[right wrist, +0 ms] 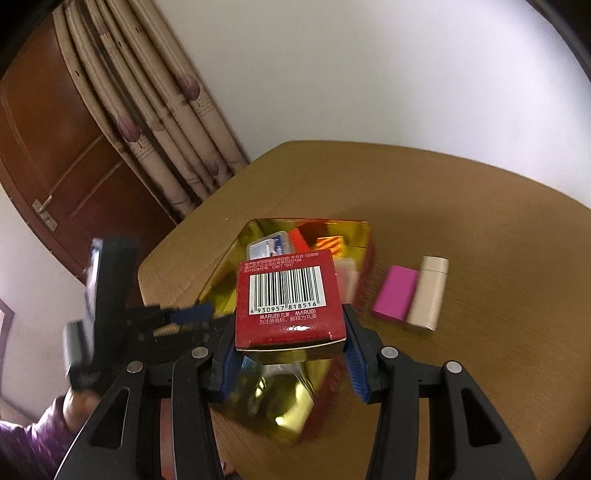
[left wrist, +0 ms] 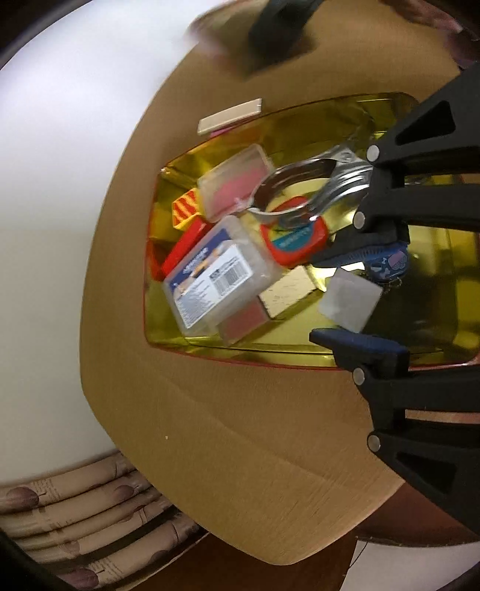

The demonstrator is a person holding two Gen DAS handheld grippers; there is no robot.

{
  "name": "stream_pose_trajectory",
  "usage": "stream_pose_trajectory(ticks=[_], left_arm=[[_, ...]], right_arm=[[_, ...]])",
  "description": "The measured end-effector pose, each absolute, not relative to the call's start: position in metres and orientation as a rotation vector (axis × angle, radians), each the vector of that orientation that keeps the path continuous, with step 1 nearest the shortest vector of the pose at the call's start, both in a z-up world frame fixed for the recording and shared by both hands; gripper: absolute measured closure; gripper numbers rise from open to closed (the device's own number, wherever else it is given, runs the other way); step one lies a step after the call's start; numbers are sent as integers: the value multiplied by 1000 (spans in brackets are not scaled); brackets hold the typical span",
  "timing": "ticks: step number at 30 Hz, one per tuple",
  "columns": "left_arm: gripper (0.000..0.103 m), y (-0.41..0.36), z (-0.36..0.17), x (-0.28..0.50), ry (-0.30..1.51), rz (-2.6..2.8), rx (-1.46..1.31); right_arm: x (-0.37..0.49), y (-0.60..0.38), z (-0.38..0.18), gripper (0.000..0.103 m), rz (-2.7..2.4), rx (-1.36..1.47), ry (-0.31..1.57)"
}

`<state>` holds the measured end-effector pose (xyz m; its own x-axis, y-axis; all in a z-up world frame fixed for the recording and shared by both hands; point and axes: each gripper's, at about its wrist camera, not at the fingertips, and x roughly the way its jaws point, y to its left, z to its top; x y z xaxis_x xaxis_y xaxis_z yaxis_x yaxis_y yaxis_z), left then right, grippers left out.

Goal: Organize rigid objects
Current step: 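Release the white cube in the tin while the right gripper holds the red box above it, then open the right gripper to drop the red barcode box into the tin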

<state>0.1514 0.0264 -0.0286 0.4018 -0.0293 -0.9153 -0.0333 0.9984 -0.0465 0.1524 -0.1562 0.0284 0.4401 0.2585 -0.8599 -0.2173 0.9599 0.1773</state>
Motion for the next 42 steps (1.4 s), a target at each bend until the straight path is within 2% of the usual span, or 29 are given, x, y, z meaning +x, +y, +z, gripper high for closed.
stream_pose_trajectory(ticks=[4,13,15,17,18,23,25,30,36,42], left_arm=[[60,24,-18,148,1148,35,-3],[55,34,0,140,1033,60,-17],[55,36,-2,141,1032,84,-9],[55,37,-3,142,1039,88,-13],[55,37,-4,142,1048,89,-22],[55,49,-9,148,1067,102,-64],[55,52,-7,148,1058,99,-91],[55,51,-8,146,1062,92,-117],[55,38,-9,143,1071,87,-92],[55,38,-16,145,1092,91,-81]], right_arm=[[178,-137,5,58,285,-2,1111],[199,-135,-28,57,241,-24,1158],[198,-134,-28,54,245,-31,1155],[198,-135,-25,36,244,-29,1144],[197,-137,-21,34,241,-19,1130],[168,-187,27,34,152,65,952],[156,-212,32,32,78,57,941],[140,-260,16,32,-34,43,1031],[167,-263,-4,35,-24,83,1097],[207,-249,-20,54,-53,23,1162]])
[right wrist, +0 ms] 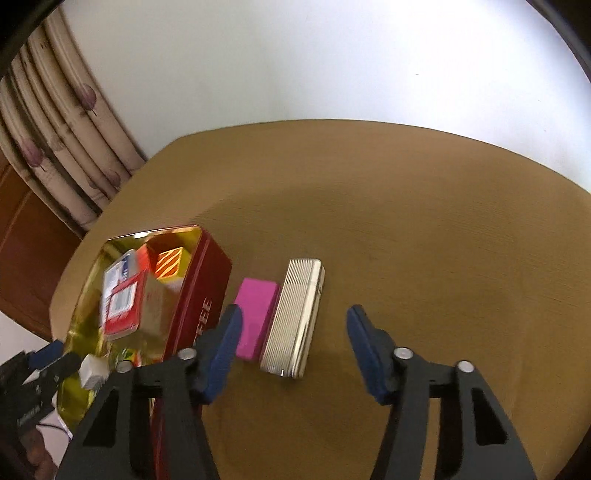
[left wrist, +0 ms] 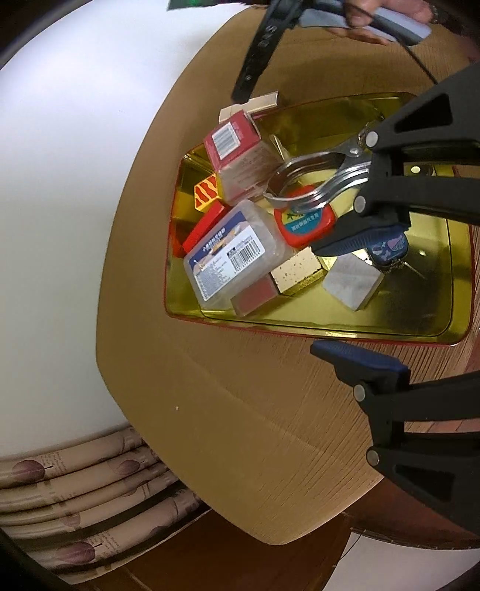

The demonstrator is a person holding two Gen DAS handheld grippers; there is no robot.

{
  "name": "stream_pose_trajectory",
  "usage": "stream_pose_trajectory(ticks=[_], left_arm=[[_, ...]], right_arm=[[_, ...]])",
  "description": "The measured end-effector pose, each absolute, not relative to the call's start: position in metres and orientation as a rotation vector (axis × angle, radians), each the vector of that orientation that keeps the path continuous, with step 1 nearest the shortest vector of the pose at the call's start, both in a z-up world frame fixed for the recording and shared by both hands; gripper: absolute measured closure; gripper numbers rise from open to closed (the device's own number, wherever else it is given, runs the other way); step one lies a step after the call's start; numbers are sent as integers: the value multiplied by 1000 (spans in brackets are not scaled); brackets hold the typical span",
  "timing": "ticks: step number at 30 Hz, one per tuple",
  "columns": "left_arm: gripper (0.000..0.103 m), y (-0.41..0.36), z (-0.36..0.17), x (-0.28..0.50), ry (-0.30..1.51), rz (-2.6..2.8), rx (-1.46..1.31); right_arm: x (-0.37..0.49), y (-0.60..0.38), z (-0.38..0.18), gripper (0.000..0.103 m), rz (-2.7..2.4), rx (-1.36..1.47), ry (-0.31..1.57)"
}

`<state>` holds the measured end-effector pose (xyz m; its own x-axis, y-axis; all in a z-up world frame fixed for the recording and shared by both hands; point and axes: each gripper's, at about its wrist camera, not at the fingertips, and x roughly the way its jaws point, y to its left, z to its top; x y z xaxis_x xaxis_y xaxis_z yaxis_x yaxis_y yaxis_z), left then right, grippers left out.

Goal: Organize rigid objects
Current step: 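Open the right gripper to drop the red barcode box into the tin, then grasp the silver ribbed lighter with the right gripper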

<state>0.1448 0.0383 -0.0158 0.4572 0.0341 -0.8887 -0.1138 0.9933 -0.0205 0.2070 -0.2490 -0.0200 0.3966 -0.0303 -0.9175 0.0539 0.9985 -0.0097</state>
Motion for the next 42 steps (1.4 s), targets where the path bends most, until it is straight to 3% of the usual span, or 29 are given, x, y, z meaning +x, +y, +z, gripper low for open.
stream_pose_trajectory(ticks=[8,26,29,42], left_arm=[[55,52,-24,150,1132,87,-142],[55,53,-28,153,1150,88,-129],[54,49,-25,152,1132,89,-109],[52,31,38,128,963,-59,-162]], right_arm=[[214,-239,-34,66,-66,-42,1221],[241,-210,-62,67,-116,-185,1322],[242,-213,-60,77,-114,-177,1318],[145,-332,-8,77,-275,-196,1244]])
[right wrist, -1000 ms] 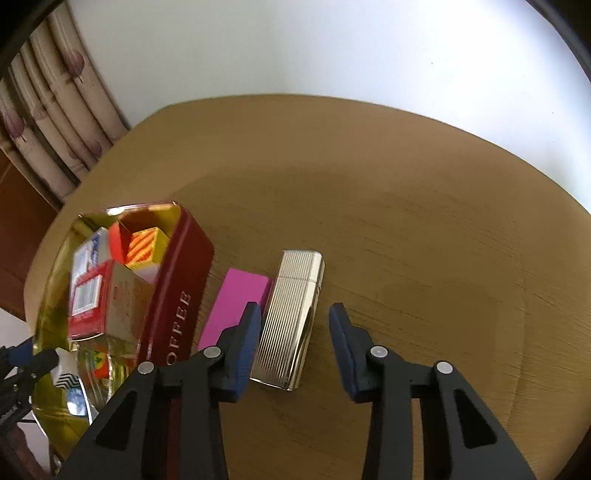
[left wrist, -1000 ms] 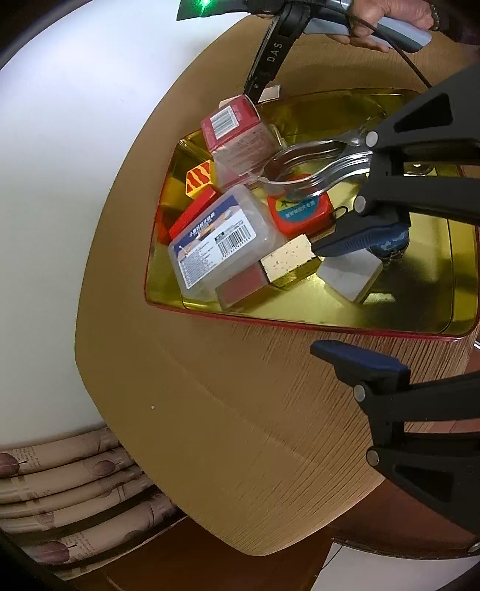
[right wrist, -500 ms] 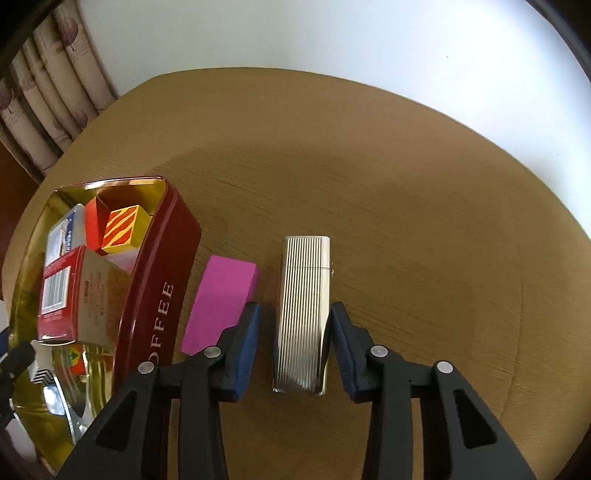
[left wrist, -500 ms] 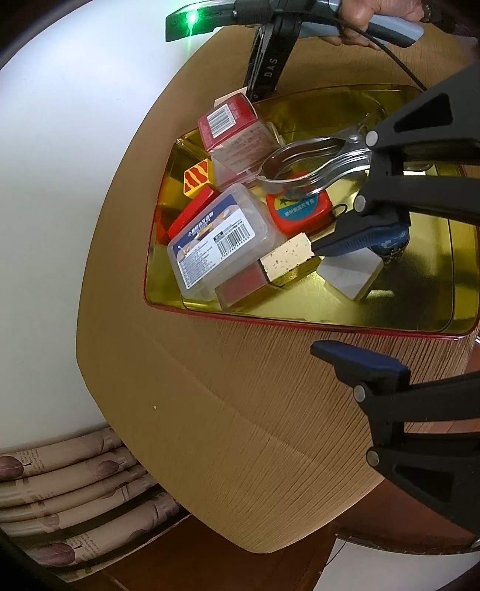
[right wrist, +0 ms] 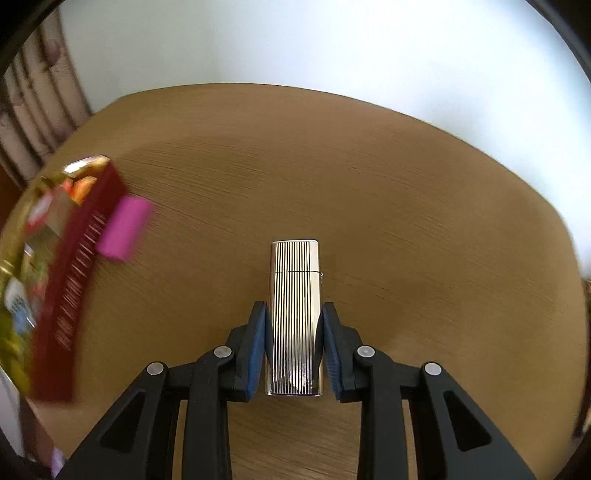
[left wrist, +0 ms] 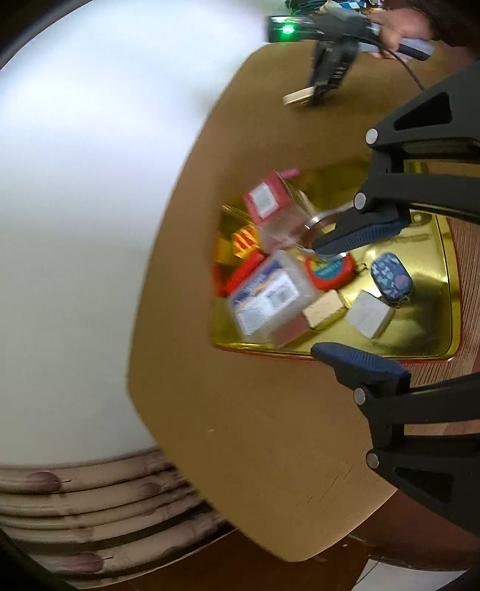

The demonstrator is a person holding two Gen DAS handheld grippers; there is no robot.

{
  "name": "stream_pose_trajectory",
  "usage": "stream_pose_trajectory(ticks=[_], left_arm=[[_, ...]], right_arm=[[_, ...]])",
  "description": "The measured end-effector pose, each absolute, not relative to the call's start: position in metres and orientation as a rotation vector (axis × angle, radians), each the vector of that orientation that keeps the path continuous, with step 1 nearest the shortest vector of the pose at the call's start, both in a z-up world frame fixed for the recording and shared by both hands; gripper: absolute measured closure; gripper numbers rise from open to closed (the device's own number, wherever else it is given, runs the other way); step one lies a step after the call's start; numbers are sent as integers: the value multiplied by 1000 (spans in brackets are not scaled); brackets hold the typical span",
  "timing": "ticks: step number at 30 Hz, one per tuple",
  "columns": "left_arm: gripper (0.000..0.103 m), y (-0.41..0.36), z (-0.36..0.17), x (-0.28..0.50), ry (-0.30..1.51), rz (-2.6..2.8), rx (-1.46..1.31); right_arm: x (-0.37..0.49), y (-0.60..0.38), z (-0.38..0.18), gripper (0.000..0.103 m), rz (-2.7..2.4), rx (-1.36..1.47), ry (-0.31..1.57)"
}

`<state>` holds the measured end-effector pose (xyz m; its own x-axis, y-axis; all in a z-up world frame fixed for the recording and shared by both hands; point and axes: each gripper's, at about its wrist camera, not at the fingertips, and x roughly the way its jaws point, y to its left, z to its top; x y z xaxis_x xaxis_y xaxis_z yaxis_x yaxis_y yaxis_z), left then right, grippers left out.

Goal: Organize rigid objects
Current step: 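Move the left gripper to the pink eraser while the right gripper holds the lighter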

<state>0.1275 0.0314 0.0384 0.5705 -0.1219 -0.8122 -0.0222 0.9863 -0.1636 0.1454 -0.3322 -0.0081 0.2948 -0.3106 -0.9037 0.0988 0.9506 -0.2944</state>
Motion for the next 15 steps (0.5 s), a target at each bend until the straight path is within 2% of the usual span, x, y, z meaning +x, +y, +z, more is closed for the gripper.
stream_pose_trajectory(ticks=[5,8,15], left_arm=[[50,-6,69,129,960,-209,-174],[49,-62,81,140,1003,-299,-91],[49,-149,68,197,1121,-269,-47]], right_arm=[[117,-382,3,77,-368,-181,1223],[109,-393,5,77,-367,-161,1207],[80,-427,17,76,-312,-96,1148]])
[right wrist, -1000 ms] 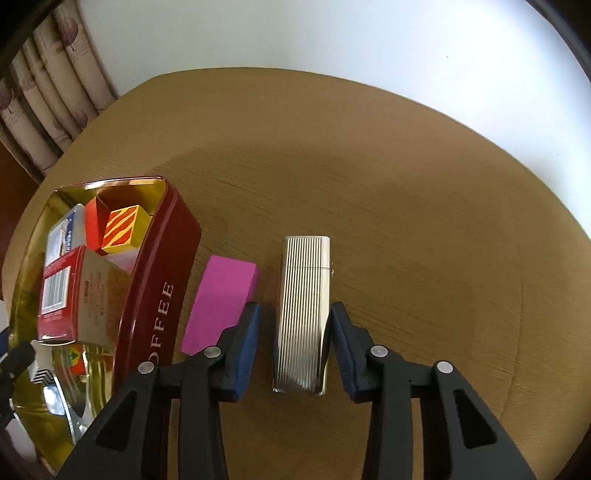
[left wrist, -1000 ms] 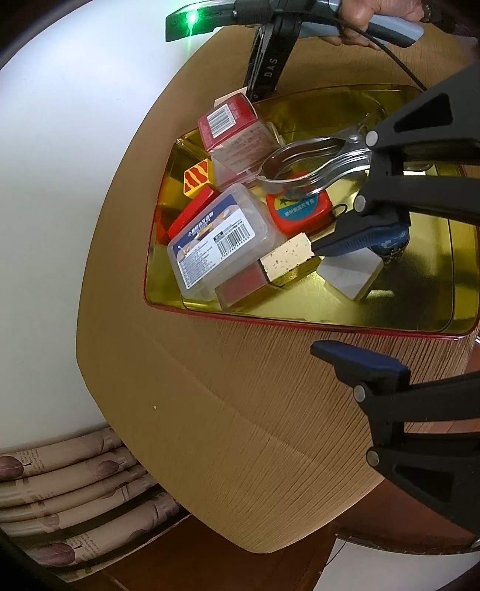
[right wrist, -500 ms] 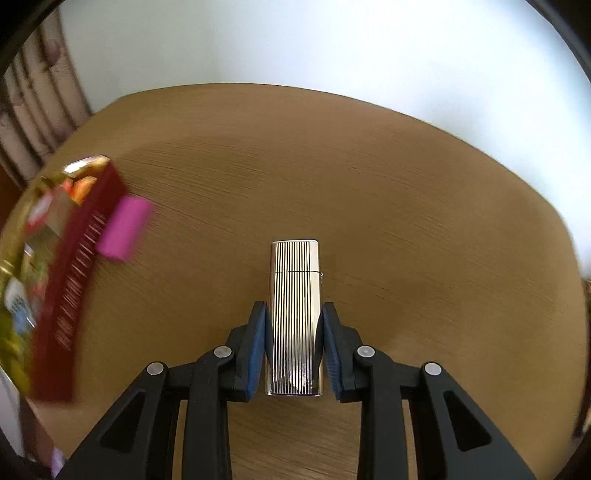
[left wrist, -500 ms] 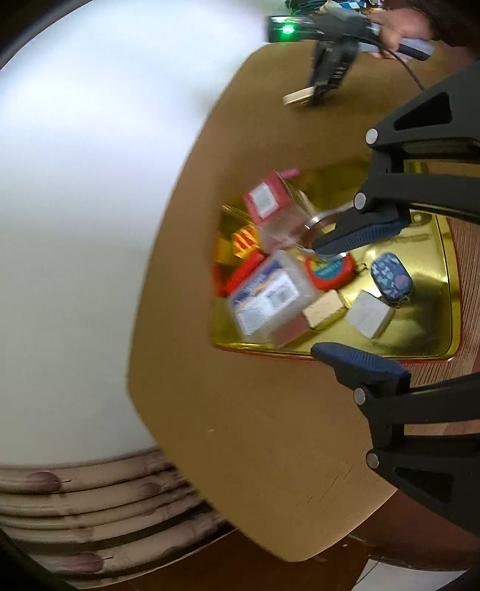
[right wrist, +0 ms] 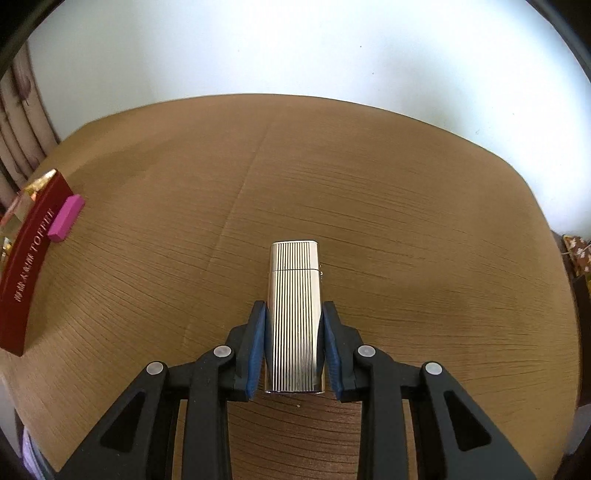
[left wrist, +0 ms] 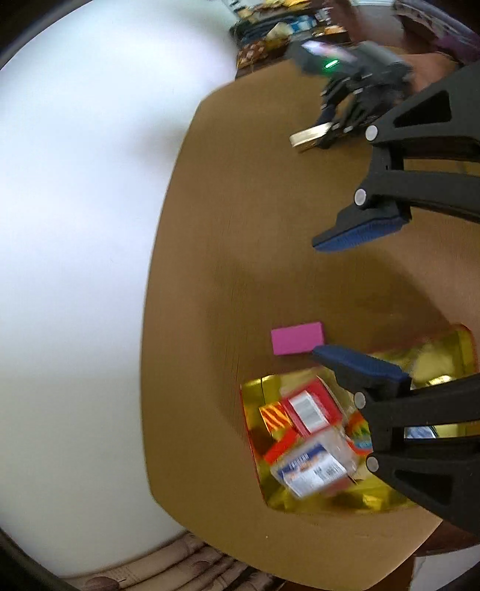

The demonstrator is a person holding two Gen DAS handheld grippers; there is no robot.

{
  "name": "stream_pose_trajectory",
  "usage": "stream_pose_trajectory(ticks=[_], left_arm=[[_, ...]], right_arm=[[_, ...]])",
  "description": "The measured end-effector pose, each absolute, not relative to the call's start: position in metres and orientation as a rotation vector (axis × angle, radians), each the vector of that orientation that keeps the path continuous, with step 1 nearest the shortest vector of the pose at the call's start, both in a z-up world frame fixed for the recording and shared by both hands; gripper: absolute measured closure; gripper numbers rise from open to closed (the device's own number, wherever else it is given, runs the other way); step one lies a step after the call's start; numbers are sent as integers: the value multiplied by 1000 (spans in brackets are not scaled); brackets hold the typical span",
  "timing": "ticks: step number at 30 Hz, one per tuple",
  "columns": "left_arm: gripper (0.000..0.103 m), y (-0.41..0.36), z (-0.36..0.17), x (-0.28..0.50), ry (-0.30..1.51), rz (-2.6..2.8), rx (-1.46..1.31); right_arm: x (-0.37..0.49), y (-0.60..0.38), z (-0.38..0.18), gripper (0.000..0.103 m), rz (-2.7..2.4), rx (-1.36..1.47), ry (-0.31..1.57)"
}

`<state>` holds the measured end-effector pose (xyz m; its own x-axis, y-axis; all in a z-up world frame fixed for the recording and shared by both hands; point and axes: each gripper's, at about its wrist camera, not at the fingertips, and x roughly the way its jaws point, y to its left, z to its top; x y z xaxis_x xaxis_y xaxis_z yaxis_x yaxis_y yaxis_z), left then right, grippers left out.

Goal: Organize rigid objects
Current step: 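Move the left gripper to the pink eraser while the right gripper holds the lighter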

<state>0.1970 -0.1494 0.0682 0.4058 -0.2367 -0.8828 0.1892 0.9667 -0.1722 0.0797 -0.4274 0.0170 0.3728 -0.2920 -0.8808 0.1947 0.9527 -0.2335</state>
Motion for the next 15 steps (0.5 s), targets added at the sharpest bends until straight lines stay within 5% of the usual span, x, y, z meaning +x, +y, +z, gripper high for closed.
stream_pose_trajectory(ticks=[15], left_arm=[[49,-156,10,268,1331,-177,-21]], right_arm=[[32,-479,49,75,-229,2,1051]])
